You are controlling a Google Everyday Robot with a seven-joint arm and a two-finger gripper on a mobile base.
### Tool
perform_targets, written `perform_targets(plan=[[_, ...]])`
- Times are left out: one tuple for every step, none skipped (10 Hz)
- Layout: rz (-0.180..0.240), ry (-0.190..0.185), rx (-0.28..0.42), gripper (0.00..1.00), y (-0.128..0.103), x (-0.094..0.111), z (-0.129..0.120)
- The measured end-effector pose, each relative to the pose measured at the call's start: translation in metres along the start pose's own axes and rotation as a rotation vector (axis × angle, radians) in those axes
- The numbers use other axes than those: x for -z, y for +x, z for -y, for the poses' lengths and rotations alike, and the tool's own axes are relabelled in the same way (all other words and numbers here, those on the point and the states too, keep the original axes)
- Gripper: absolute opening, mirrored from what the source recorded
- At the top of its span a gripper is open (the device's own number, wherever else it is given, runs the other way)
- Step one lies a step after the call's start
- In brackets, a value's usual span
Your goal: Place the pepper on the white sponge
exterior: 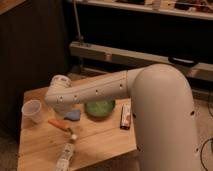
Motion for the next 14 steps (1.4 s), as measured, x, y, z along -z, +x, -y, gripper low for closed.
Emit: perform_targets(plan=[[0.000,0.000,0.000,0.65,0.000,0.000,0.000],[0.000,0.000,0.000,0.65,0.000,0.000,0.000],[0.000,0.000,0.000,0.65,0.000,0.000,0.000],[0.000,0.000,0.000,0.65,0.000,0.000,0.000],[0.000,0.000,0.000,0.65,0.000,0.000,0.000],[-0.001,0.000,0.001,0.65,0.001,0.001,0.000],[-0.012,0.020,0.017,0.65,0.004,0.002,0.003],[-0.009,0.036,0.039,0.65,0.009,0.001,0.007],[0.003,0.058,0.060,0.65,0.015,0.002,0.016],[0.000,0.097,0.081,0.65,0.020,0.005,0.023],[0.013,0.121,0.092,0.65,0.017,0.007,0.024],[0.028,0.127,0.096,0.65,0.014,0.009,0.026],[0.047,0.123,0.109,0.65,0.013,0.009,0.033],[0.078,0.115,0.113,0.65,0.008,0.006,0.037]])
